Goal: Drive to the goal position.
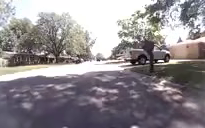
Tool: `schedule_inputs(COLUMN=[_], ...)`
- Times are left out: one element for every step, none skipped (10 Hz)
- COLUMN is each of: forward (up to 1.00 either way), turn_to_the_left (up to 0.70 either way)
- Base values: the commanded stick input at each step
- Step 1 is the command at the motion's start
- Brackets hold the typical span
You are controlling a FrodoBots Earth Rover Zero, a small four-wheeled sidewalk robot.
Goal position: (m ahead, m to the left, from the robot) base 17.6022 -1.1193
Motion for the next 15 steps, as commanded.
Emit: schedule_inputs(forward=[0.5, 0.5, 0.5, 0.5, 0.5, 0.5, 0.5, 0.5, 0.5, 0.5, 0.5, 0.5, 0.5, 0.5, 0.5], turn_to_the_left=[0.0, 0.0, 0.0, 0.0, 0.0, 0.0, 0.0, 0.0, 0.0, 0.0, 0.0, 0.0, 0.0, 0.0, 0.0])
